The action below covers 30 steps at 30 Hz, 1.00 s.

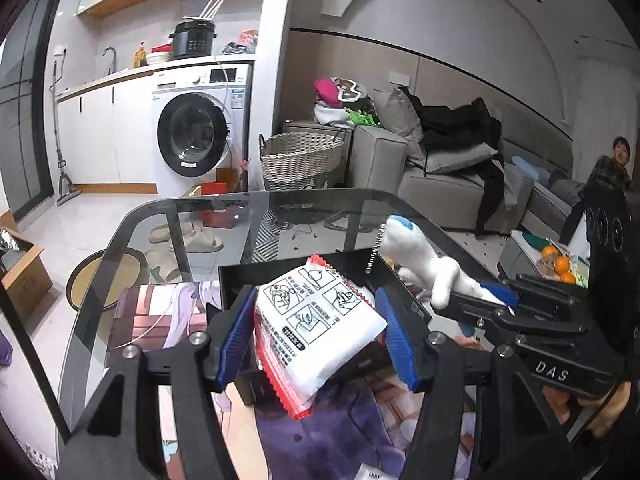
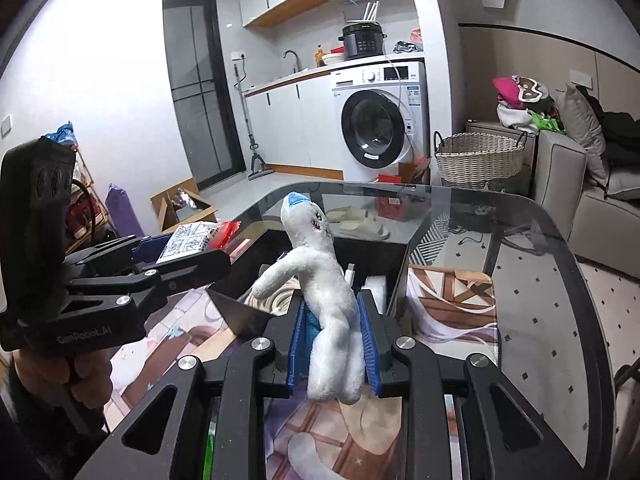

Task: Organize soft objects
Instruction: 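Carry the white packet and the plush doll over the black box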

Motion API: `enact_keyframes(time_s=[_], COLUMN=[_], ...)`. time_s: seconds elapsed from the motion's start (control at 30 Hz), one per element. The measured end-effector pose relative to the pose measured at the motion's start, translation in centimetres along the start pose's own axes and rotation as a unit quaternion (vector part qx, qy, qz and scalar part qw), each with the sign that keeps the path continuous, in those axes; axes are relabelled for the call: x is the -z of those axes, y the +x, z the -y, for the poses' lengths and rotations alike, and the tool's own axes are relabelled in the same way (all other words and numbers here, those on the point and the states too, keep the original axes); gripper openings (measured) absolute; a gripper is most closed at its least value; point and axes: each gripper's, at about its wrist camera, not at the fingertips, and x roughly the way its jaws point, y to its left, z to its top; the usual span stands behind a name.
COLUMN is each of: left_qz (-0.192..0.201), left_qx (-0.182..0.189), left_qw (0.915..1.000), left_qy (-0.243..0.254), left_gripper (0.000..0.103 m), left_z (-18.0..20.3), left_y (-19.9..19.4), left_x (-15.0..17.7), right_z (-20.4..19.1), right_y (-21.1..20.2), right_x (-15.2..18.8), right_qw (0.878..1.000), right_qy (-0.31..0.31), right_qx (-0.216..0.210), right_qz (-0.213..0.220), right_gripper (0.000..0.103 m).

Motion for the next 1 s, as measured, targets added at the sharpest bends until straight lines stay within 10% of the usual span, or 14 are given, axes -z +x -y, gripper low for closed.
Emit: enact_keyframes(time_s=[1.0], left_qz=[-0.018], left_qx=[-0.008], left_qw=[0.9997], left_qy=[-0.015], left_gripper=[0.06], left_z=[-2.9], left_y=[6.6], left_x=[-0.1], right_z=[0.9], right_y=[8.2], right_x=[-1.9], right_qw=[0.998], right_qy=[0.012], right_qx=[0.037], right_qz=[-0.047], right_gripper=[0.025])
